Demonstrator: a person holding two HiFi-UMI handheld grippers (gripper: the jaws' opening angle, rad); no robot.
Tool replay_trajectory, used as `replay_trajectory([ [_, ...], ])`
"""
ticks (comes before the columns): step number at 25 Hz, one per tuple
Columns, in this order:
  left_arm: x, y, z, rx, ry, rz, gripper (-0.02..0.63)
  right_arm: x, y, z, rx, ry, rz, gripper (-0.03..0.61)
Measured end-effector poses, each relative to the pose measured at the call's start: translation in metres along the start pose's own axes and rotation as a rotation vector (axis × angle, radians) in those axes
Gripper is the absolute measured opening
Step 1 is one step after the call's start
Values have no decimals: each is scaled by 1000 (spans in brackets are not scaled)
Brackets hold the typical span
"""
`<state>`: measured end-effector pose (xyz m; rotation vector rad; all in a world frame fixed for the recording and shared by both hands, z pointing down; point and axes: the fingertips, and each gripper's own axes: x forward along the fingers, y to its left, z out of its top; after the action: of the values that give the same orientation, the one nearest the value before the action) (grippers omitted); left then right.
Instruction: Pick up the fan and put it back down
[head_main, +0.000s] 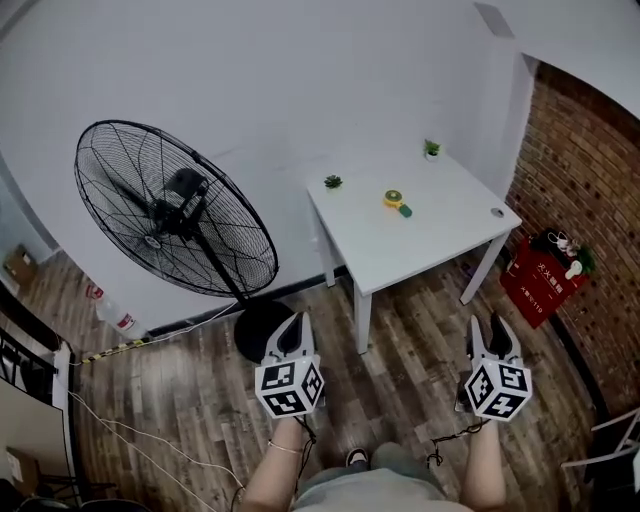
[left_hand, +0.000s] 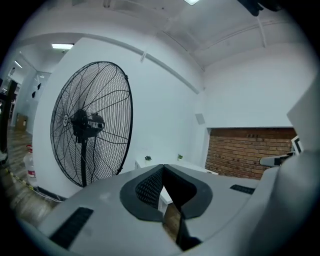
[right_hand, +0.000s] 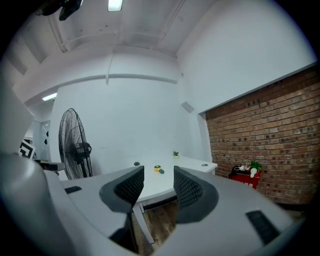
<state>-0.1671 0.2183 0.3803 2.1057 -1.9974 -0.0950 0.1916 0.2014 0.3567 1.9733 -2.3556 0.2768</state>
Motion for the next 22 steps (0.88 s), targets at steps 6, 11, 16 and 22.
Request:
replay_trajectory([
  [6, 36, -3, -13, 3, 30, -10, 11, 34, -5, -14, -6, 43, -1, 184],
  [11, 85, -8, -9, 20, 25, -11, 11, 85, -19, -12, 5, 37, 7, 184],
  [16, 146, -13, -5, 66, 47, -7, 11, 154, -31, -4, 36, 29, 32, 184],
  [22, 231, -28, 4, 80, 63, -3, 11, 241, -55, 6, 54, 58, 55, 183],
])
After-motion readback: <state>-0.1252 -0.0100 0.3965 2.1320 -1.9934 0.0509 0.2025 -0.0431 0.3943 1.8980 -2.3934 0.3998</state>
